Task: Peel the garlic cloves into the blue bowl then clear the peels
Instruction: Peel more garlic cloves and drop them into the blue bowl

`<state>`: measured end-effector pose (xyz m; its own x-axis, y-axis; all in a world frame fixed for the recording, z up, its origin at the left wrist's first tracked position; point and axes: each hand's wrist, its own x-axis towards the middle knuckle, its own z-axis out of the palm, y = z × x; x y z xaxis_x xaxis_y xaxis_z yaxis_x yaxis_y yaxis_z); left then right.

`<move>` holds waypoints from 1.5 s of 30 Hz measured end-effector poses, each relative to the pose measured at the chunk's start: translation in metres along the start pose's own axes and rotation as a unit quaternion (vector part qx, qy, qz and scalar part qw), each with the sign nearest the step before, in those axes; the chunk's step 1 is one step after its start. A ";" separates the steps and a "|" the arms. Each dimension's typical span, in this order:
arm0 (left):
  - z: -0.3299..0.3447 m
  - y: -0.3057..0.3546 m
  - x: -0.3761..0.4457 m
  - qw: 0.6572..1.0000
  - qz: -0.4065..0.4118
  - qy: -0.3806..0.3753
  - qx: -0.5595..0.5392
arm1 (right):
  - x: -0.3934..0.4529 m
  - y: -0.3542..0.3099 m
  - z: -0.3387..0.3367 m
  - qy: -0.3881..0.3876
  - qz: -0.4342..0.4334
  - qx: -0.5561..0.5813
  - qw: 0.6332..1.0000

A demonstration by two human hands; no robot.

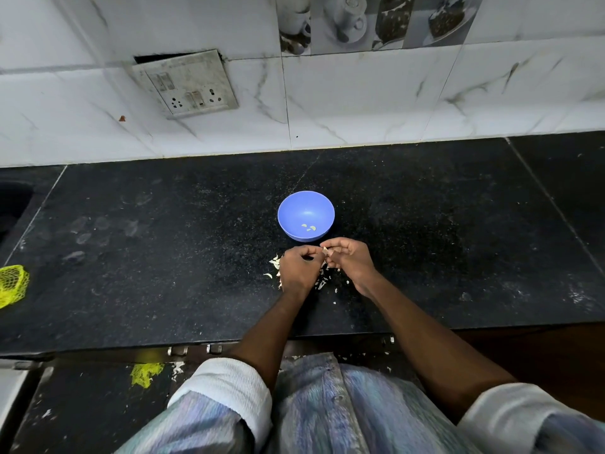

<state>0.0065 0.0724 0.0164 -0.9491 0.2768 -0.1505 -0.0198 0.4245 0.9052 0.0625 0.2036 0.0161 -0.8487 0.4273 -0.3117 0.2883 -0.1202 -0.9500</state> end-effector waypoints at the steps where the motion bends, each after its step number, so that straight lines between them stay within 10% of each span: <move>1: 0.001 0.000 0.000 1.000 -0.001 0.002 -0.010 | 0.000 0.000 0.001 0.003 -0.011 -0.008 1.000; 45: 0.010 0.004 -0.004 0.999 -0.046 0.025 0.011 | 0.000 0.007 0.006 0.010 0.004 -0.068 0.998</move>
<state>0.0132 0.0814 0.0172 -0.9583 0.1924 -0.2113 -0.1005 0.4653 0.8794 0.0618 0.1977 0.0098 -0.8374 0.4443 -0.3183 0.3546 -0.0014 -0.9350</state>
